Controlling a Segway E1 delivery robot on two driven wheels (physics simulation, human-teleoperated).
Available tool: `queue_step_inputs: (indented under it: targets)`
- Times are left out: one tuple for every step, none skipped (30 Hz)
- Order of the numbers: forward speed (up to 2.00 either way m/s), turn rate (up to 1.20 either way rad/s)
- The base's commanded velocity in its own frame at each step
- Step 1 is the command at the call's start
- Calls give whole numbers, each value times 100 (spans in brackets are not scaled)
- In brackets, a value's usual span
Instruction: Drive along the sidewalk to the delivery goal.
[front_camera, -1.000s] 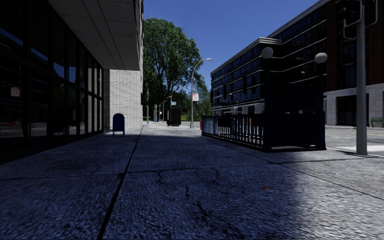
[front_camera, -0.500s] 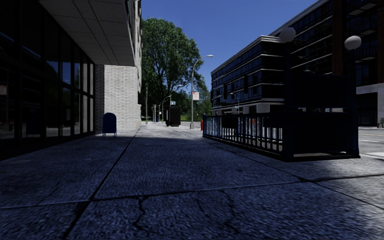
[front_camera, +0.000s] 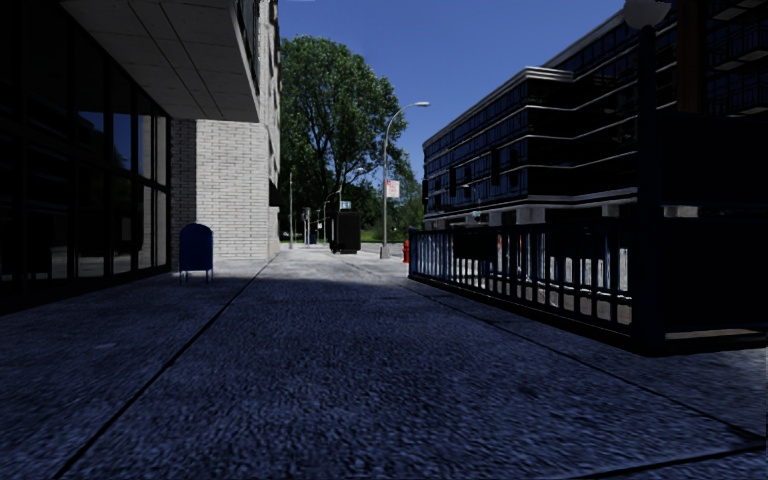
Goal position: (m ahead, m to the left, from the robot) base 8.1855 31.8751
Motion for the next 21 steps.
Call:
queue_step_inputs:
  targets:
    - [200,0]
    - [200,0]
    - [200,0]
    - [200,0]
    - [200,0]
    - [200,0]
    - [200,0]
    - [200,0]
    - [200,0]
    - [200,0]
    - [200,0]
    - [200,0]
    - [200,0]
    - [200,0]
    - [200,0]
    - [200,0]
    - [200,0]
    - [200,0]
    - [200,0]
    - [200,0]
    - [200,0]
